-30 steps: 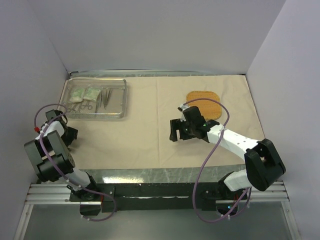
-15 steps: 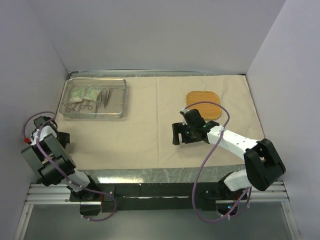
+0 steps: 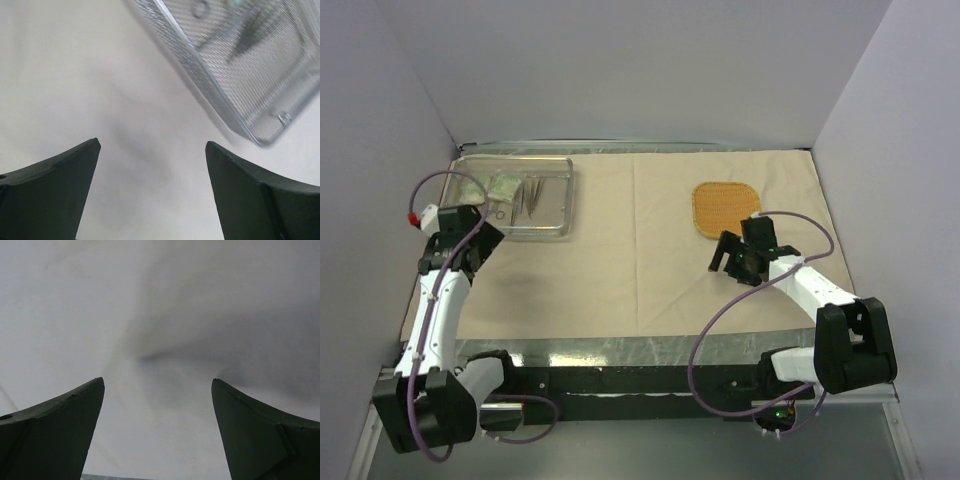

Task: Open and lay out the surgical kit
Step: Smooth out the surgical kit at the center of the board.

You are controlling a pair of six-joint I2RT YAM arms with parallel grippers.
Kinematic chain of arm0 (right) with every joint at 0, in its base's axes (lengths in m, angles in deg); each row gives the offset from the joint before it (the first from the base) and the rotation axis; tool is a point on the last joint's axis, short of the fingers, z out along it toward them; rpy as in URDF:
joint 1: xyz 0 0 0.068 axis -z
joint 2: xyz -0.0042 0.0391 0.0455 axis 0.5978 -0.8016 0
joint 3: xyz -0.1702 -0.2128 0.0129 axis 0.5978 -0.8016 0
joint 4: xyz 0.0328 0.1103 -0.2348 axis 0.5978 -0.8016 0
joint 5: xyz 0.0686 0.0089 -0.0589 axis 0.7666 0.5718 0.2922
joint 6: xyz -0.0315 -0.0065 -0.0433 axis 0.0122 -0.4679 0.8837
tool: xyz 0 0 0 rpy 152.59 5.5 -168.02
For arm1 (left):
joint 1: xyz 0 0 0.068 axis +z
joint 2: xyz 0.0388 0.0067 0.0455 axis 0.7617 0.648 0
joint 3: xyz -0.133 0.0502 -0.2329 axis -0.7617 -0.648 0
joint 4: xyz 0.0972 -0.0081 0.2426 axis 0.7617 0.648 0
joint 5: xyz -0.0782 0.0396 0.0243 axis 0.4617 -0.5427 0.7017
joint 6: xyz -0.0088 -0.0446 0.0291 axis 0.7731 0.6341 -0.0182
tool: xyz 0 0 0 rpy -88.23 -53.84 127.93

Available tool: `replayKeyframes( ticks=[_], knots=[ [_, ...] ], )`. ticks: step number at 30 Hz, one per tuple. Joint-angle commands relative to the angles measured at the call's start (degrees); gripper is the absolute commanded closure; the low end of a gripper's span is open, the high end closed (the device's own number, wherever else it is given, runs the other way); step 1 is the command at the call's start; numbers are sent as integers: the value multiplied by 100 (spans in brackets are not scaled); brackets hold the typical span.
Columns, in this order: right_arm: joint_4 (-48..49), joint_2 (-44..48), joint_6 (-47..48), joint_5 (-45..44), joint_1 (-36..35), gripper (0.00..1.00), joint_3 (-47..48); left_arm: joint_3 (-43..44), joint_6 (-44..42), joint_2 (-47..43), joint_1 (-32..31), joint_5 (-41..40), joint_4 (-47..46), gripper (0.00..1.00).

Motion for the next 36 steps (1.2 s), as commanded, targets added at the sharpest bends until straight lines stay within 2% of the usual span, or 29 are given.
replayKeyframes(
  ticks=[1,7,11,16,18,20,22,24,25,29,32,36],
  knots=[
    [69,162,-411,290,456,3,-431,82,-30,-150,-598,27,-300,5],
    [-211,240,-851,853,800,2,-1064,117,-284,192,-1598,98,-661,4],
    [-720,635,-1123,749,844,2,-1223,126,-723,613,-2021,290,-1003,2],
    [-1030,1523,-1537,98,888,2,-435,371,-1268,1158,-2618,511,-1381,2],
    [-706,1664,-1458,62,888,2,-169,442,-1576,1273,-2795,520,-1591,1],
    [31,1577,-1118,219,888,0,200,433,-1865,1379,-3033,476,-1768,0],
    [699,1008,-914,849,818,0,646,372,-1963,1449,-3278,292,-1908,1],
    [763,54,-721,1203,678,0,1157,250,-1964,1441,-3376,117,-1901,1],
    [729,-240,-598,1457,442,0,1699,179,-1894,1380,-3437,89,-1944,1],
    [509,-1515,236,1845,-366,0,2845,-129,-1832,1300,-3464,-174,-2093,1],
    [194,-2350,702,2214,-728,0,3531,-138,-1718,1309,-3464,-508,-2129,1],
    [-326,-3238,1134,2198,-887,0,4068,-156,-1779,1326,-3473,-579,-2305,1]
  ],
)
